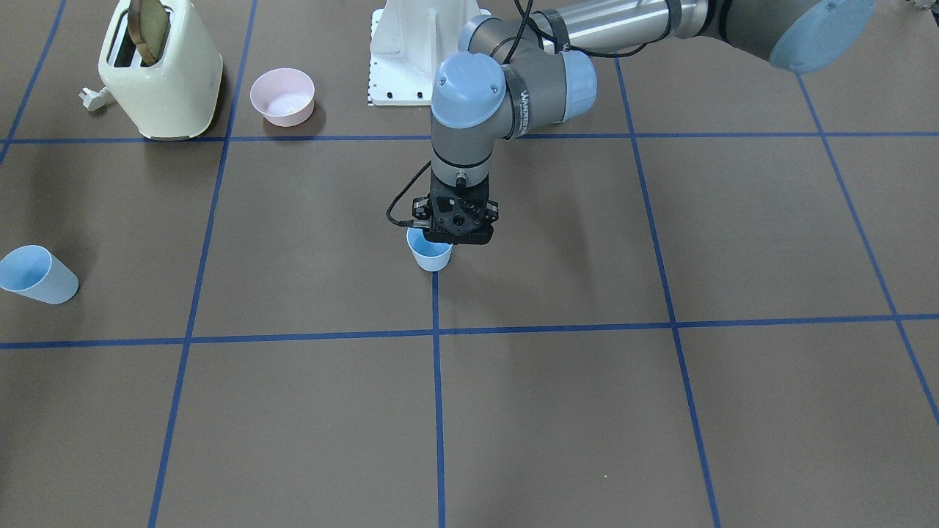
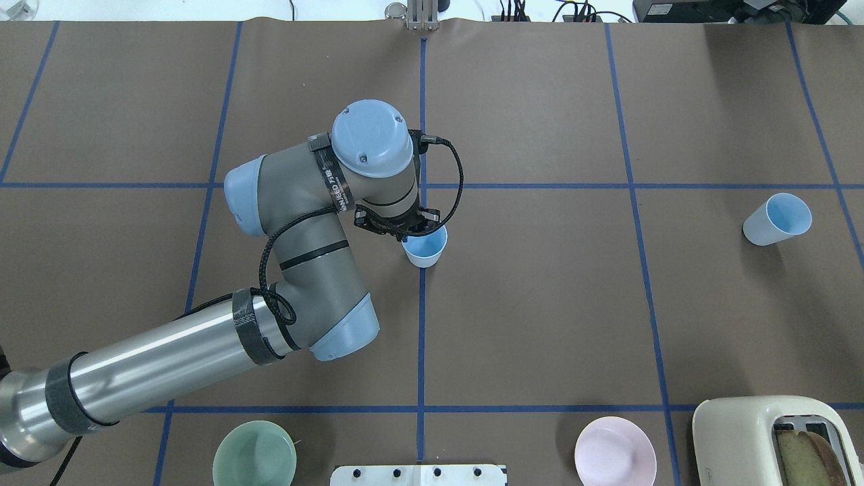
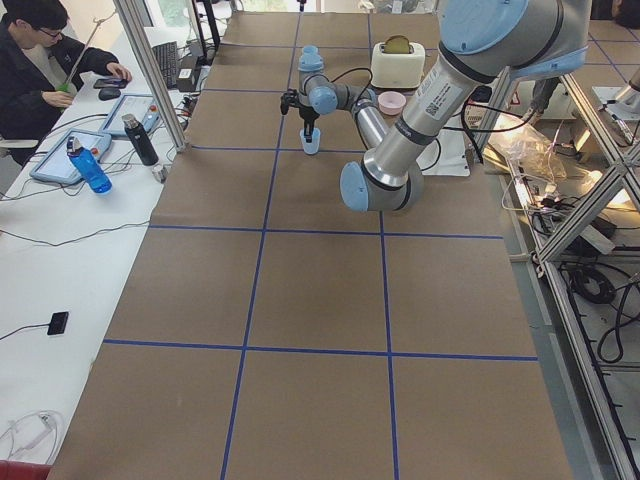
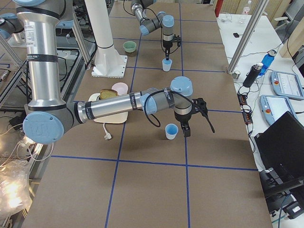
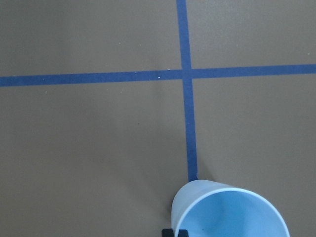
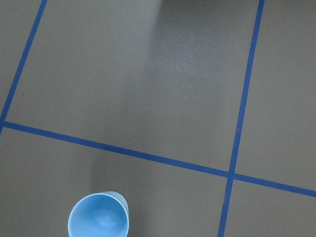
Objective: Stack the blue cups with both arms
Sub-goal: 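Carry the cup with the left gripper to the table's center, then set the cup down upright, open the left gripper and withdraw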
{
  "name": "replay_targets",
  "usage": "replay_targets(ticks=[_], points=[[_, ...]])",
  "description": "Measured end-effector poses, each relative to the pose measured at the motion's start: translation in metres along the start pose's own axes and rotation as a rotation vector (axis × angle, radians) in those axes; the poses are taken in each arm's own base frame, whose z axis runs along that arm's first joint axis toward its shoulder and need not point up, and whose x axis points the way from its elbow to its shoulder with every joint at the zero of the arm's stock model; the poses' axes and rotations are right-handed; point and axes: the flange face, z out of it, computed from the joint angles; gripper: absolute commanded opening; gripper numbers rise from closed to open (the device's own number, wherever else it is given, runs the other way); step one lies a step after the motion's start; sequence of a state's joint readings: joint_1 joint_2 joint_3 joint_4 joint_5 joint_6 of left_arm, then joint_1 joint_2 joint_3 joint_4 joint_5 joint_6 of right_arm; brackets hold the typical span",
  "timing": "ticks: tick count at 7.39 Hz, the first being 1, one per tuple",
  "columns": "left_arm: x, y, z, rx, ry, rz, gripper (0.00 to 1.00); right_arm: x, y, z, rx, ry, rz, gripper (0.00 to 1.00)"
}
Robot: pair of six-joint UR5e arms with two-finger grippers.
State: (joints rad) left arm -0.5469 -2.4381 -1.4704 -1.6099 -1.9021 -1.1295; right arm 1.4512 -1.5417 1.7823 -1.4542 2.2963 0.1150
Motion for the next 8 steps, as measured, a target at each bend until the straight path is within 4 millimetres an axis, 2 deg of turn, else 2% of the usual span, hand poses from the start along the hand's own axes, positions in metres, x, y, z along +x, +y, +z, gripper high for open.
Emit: replay_targets(ticks=[1,2,4,5,6,7,8], points=[[0.0,0.0,0.0,0.004,0.008,0.005,0.8,0.0,0.0,0.0,0.0,0.0,0.0,1.0],[-0.001,0.0,0.001,0.007,0.014,0.008,0.98,0.0,0.0,0.0,0.0,0.0,0.0,1.0],[-0.005,-0.002,-0.006,0.017,0.023,0.008,0.98,-0.001,-0.001,-0.001,0.002,0.0,-0.003,1.0],[-0.017,-0.012,-0.023,0.036,0.034,-0.003,0.98,-0.002,-0.002,-0.002,0.004,-0.001,-0.005,1.0],[-0.043,-0.027,-0.044,0.05,0.044,-0.002,0.98,-0.003,-0.004,-0.003,0.007,-0.004,-0.009,1.0],[-0.082,-0.042,-0.067,0.054,0.043,0.024,0.98,-0.007,-0.006,-0.004,0.01,-0.014,-0.017,1.0],[-0.135,-0.057,-0.089,0.056,0.024,0.062,0.98,-0.015,-0.011,-0.007,0.028,-0.03,-0.043,1.0]])
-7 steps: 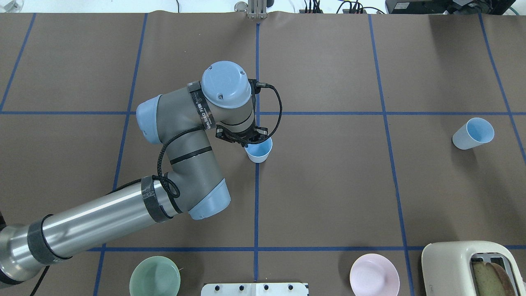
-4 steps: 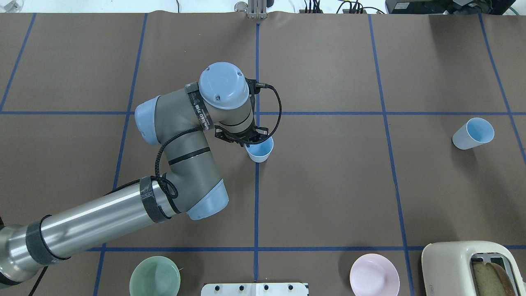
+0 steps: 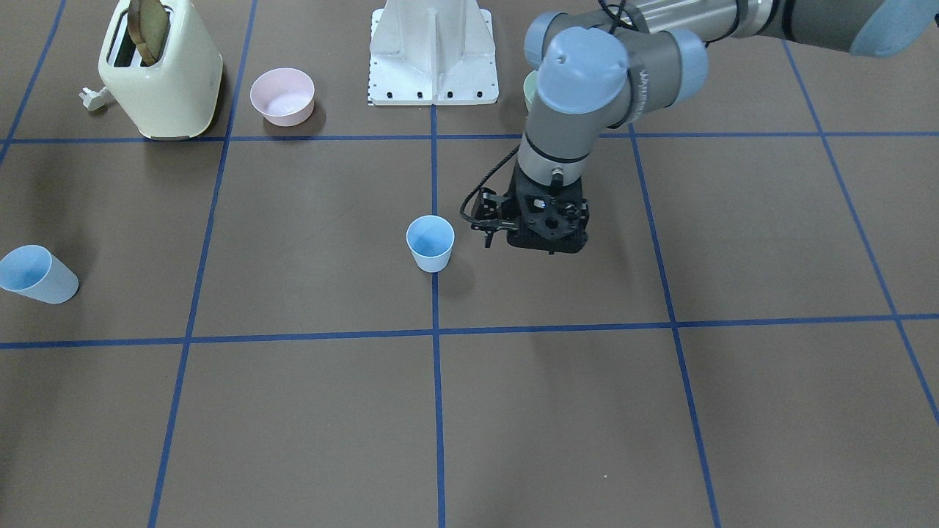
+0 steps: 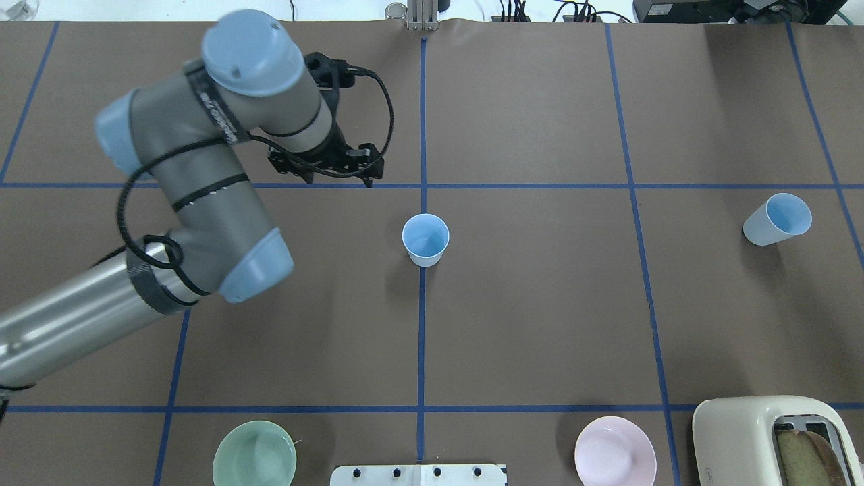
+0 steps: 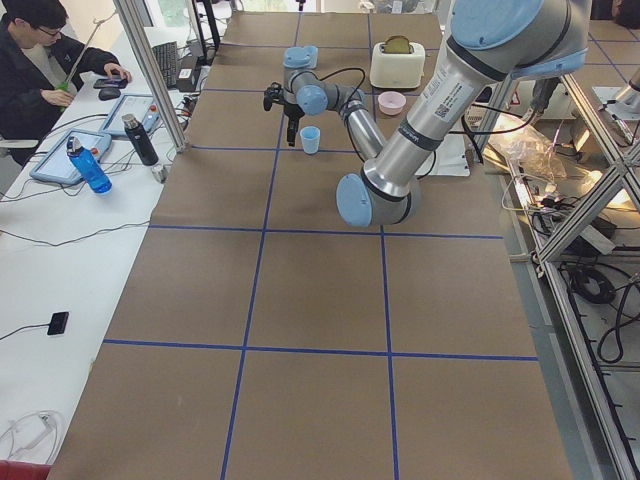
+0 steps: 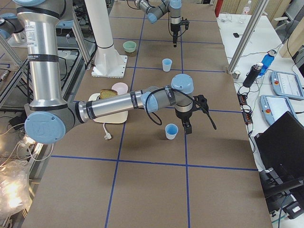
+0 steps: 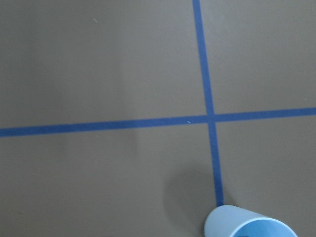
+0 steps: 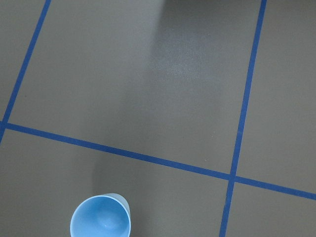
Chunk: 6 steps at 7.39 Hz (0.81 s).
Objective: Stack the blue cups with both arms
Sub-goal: 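Set the cup down upright, open the left gripper and withdraw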
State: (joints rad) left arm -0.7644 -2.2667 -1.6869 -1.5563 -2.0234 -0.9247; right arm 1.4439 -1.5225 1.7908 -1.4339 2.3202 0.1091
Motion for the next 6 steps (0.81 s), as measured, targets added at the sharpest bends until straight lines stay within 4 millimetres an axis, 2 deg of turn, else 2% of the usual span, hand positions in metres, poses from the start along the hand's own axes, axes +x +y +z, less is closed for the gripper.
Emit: replay_targets(ticks=[1,2,3,5,6], points=[[-0.063,-0.014,-0.021,0.001,-0.023,0.043,0.98,-0.01,-0.008,-0.004,0.035,-0.014,-0.043,1.0],[-0.142,-0.031,-0.043,-0.003,-0.053,0.096,0.98,-0.017,-0.01,-0.004,0.061,-0.024,-0.078,1.0],[-0.233,-0.044,-0.067,-0.011,-0.095,0.159,0.98,-0.021,-0.008,0.0,0.064,-0.028,-0.095,1.0],[-0.41,-0.046,-0.116,-0.064,-0.163,0.238,0.98,-0.023,0.001,0.015,0.04,-0.029,-0.101,1.0],[-0.497,-0.035,-0.133,-0.098,-0.158,0.232,0.98,-0.022,0.006,0.021,0.026,-0.03,-0.099,1.0]])
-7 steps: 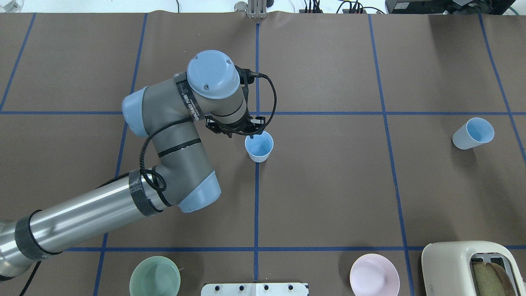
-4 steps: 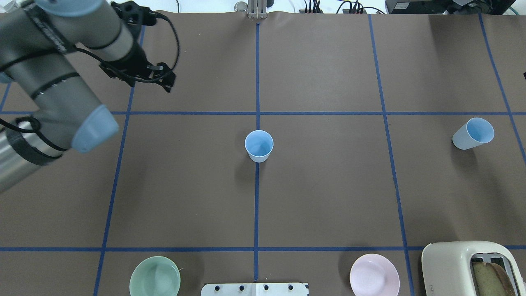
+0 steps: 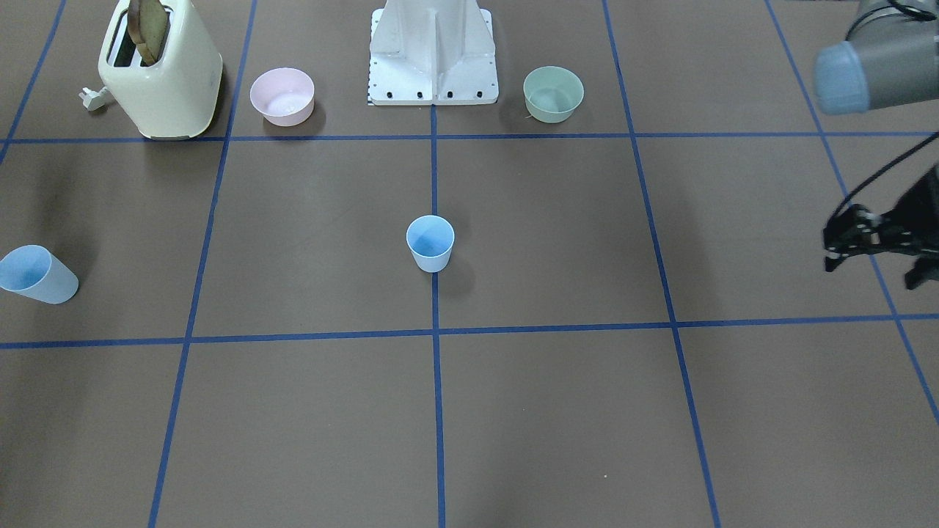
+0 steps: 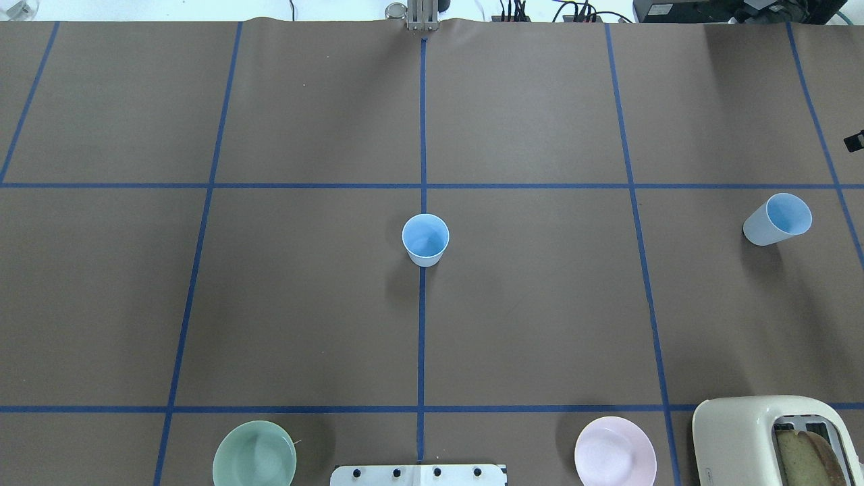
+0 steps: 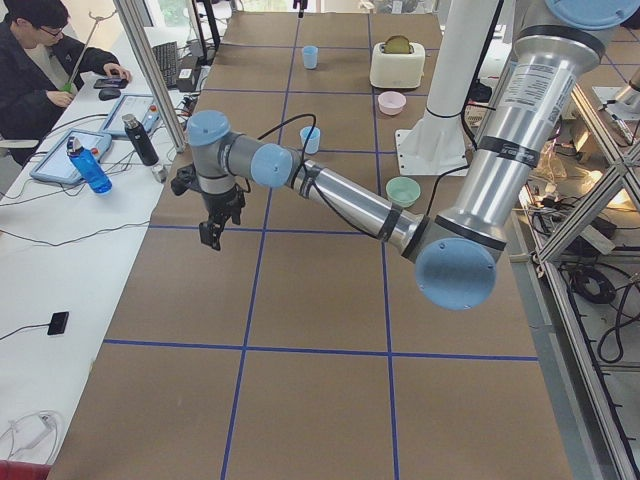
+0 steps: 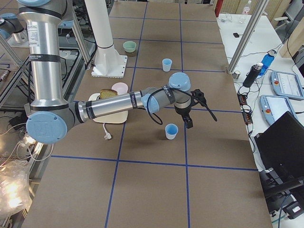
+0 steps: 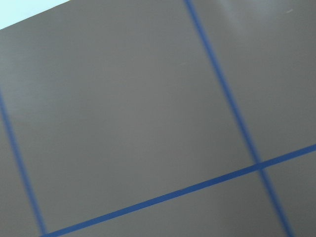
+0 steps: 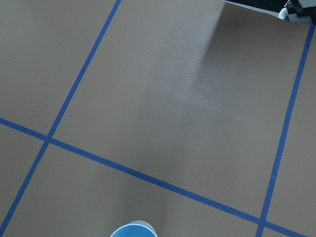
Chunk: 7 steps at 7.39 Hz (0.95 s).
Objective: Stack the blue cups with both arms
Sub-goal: 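Set the cup down upright, open the left gripper and withdraw, then lower the right gripper onto the other light blue cup and grasp it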
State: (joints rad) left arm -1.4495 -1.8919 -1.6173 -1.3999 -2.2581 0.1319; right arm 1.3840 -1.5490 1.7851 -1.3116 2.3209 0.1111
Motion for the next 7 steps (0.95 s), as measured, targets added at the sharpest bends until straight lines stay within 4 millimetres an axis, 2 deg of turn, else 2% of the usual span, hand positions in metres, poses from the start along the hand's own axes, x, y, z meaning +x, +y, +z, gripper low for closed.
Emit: replay_targets(ticks=[1,2,3,5,7], points=[[-0.067,0.035,0.012,-0.036,0.028,-0.008,0.98,0.001,0.007,0.007,-0.018,-0.002,0.0,1.0],[-0.109,0.065,0.031,-0.075,0.055,-0.018,0.98,0.002,0.015,0.016,-0.039,-0.001,-0.001,1.0],[-0.134,0.093,0.049,-0.104,0.073,-0.04,0.98,0.002,0.022,0.028,-0.063,-0.001,-0.004,1.0],[-0.155,0.133,0.069,-0.104,0.079,-0.053,0.98,-0.004,0.023,0.063,-0.121,-0.008,-0.024,1.0],[-0.161,0.155,0.082,-0.085,0.072,-0.043,0.98,-0.009,0.01,0.103,-0.161,0.01,-0.049,0.98]])
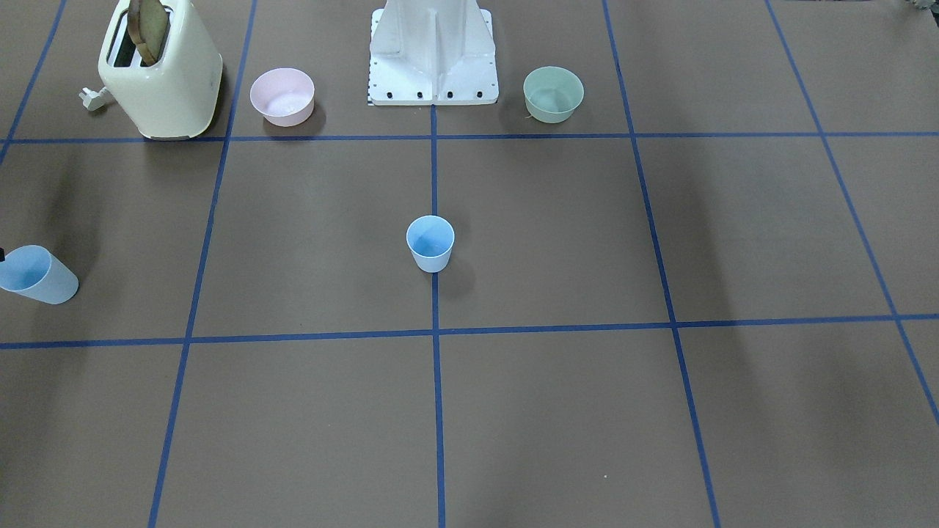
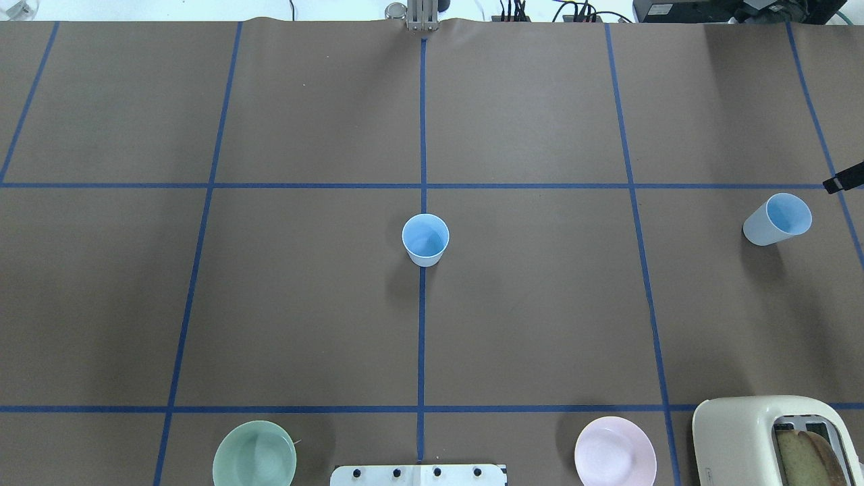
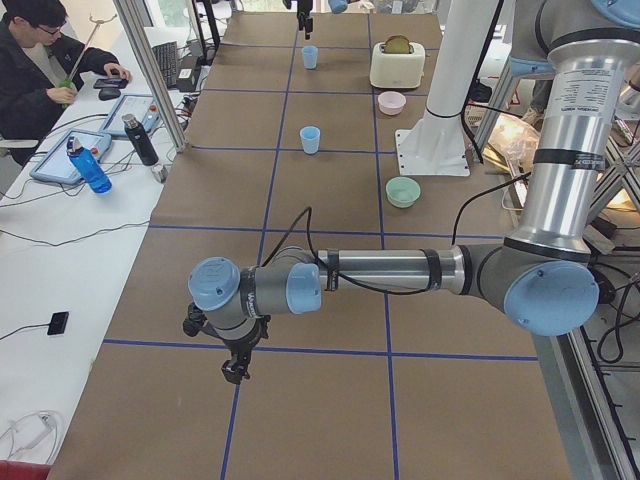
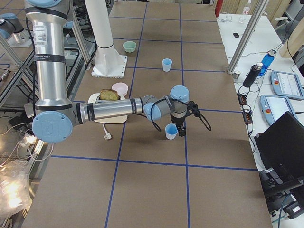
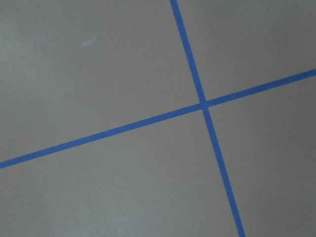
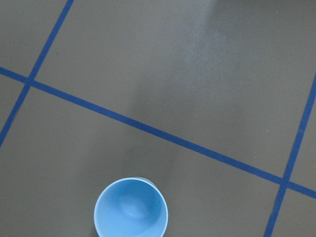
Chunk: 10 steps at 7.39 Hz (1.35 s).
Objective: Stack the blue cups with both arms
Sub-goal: 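Lower the right gripper onto the other light blue cup and grasp it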
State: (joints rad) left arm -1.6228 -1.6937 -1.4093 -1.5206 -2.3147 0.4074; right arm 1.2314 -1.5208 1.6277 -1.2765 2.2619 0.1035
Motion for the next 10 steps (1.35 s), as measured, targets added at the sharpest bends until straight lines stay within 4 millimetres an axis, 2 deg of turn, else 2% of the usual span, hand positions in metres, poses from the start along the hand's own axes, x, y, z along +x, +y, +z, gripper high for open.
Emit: replay_targets(ticks=[1,2,3,4,5,6,10], points=[[-0.002,0.007,0.005,0.009,-0.004,0.007,0.98,0.0,-0.006,0.013,-0.014,0.005,-0.003,0.87],[-0.003,0.012,0.008,0.015,-0.006,0.013,0.98,0.0,-0.008,0.024,-0.029,0.006,-0.006,0.62],[-0.004,0.016,0.011,0.018,-0.007,0.016,0.98,-0.001,-0.007,0.031,-0.041,0.005,-0.007,0.32],[-0.005,0.019,0.012,0.018,-0.007,0.015,0.98,-0.001,-0.006,0.035,-0.049,0.004,-0.007,0.14],[-0.005,0.02,0.013,0.018,-0.007,0.015,0.98,-0.001,-0.003,0.037,-0.053,0.003,-0.006,0.09],[-0.005,0.02,0.014,0.018,-0.006,0.016,0.98,0.0,-0.001,0.039,-0.058,0.001,-0.008,0.0],[-0.005,0.023,0.015,0.02,-0.007,0.017,0.98,-0.005,0.003,0.04,-0.063,-0.006,-0.024,0.0]])
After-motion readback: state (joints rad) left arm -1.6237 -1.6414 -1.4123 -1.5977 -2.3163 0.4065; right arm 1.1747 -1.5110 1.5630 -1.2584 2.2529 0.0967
